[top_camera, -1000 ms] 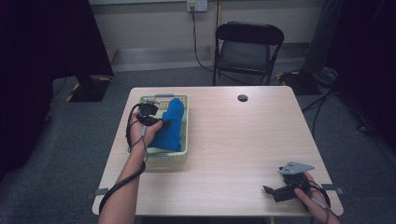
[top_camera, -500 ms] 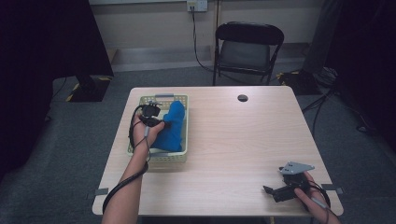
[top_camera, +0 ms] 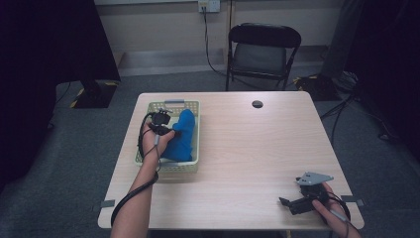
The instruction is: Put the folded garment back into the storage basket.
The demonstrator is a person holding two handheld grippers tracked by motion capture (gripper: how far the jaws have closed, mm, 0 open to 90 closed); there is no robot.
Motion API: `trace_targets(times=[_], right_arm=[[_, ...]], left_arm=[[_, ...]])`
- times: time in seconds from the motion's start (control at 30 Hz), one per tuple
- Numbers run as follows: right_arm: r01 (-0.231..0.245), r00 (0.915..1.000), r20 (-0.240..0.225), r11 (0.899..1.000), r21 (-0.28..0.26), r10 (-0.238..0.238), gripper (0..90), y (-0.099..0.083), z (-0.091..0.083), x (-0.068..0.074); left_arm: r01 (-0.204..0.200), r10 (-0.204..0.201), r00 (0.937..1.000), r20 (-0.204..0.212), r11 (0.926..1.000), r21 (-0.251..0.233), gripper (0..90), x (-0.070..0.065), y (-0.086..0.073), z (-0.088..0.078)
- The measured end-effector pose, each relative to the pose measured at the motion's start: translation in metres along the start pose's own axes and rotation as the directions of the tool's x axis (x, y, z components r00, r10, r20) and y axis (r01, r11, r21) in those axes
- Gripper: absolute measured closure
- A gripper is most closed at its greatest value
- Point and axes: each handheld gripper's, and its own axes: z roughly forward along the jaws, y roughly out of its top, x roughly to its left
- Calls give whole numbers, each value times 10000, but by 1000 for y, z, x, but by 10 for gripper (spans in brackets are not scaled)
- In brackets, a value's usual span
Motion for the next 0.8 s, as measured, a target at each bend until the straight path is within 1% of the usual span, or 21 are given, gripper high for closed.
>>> trace_targets(times=[0.07, 0.1, 0.17, 0.3, 0.47, 0.6, 0.67, 0.7, 0.8], right_arm=[[3, 10000, -1, 10000, 1, -3, 0, 0, 0, 0], [1, 10000, -2, 10000, 3, -1, 0, 0, 0, 0], [0, 10000, -2, 10000, -2, 0, 0, 0, 0, 0], [1, 10000, -2, 10000, 0, -1, 0, 0, 0, 0], [2, 10000, -1, 10000, -1, -2, 0, 0, 0, 0], [1, 10000, -1, 10000, -2, -1, 0, 0, 0, 0], [1, 10000, -3, 10000, 2, -1, 0, 0, 0, 0], [1, 10000, -3, 10000, 1, -1, 0, 0, 0, 0], [2, 10000, -2, 10000, 2, -2, 0, 0, 0, 0]], left_arm=[[-1, 1, 10000, -30, 10000, -6, 744, 0, 0, 2], [2, -2, 10000, 2, 10000, 70, 745, 0, 0, 2], [-70, 71, 10000, -67, 9998, 203, 747, 0, 1, 4], [-69, 70, 10000, -47, 9993, 373, 751, -2, 3, 8], [58, -53, 10000, -83, 9978, 661, 752, 0, 4, 13], [69, -61, 9999, -103, 9972, 742, 752, 1, 2, 17], [-111, 123, 9998, -152, 9971, 756, 751, 0, 2, 19], [-140, 151, 9998, -123, 9962, 863, 751, 0, 2, 20], [-188, 193, 9998, -37, 9952, 961, 749, 1, 2, 23]])
